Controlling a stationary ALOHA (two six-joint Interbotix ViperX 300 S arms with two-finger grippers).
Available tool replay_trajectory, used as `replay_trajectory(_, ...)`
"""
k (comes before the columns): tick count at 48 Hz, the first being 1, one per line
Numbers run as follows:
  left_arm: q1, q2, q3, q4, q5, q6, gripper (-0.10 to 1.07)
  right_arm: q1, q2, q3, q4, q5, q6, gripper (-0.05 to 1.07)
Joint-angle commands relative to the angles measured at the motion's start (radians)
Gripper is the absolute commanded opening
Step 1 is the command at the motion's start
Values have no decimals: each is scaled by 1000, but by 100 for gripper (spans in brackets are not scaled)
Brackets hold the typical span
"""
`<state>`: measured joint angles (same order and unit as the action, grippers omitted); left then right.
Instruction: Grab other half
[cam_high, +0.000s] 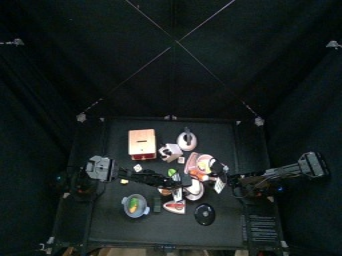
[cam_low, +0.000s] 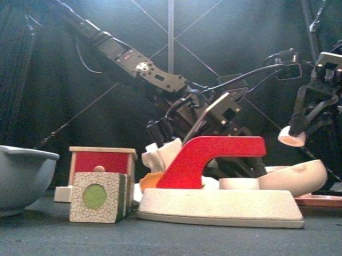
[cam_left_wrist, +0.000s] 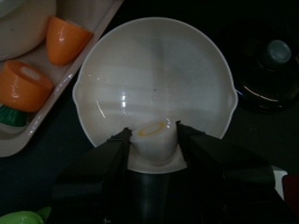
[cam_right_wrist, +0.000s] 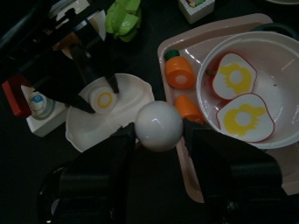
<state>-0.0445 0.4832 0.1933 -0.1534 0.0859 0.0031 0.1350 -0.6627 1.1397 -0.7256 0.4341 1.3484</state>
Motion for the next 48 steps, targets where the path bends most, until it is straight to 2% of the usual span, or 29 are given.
replay_trajectory(1, 2, -44, -14, 35, 5, 0, 76, -3, -2, -14, 5, -2, -2, 61)
replay_trajectory(9, -12, -86, -9, 95, 5, 0, 76, -2, -2, -21, 12, -2, -5, 61)
replay_trajectory(22, -20, -147, 26, 112, -31, 0, 76, -3, -8, -28, 11, -3, -9, 61)
replay_trajectory(30, -12, -219, 123, 104, -135, -2, 76, -9, -11, -48, 9, -6, -9, 61)
replay_trajectory(39, 8, -308, 304, 98, -365, -5, 76, -17, 0, -75, 9, -43, 0, 61)
replay_trajectory(48, 29, -354, 422, 95, -469, 2, 76, -38, 14, -107, 12, -117, 2, 61)
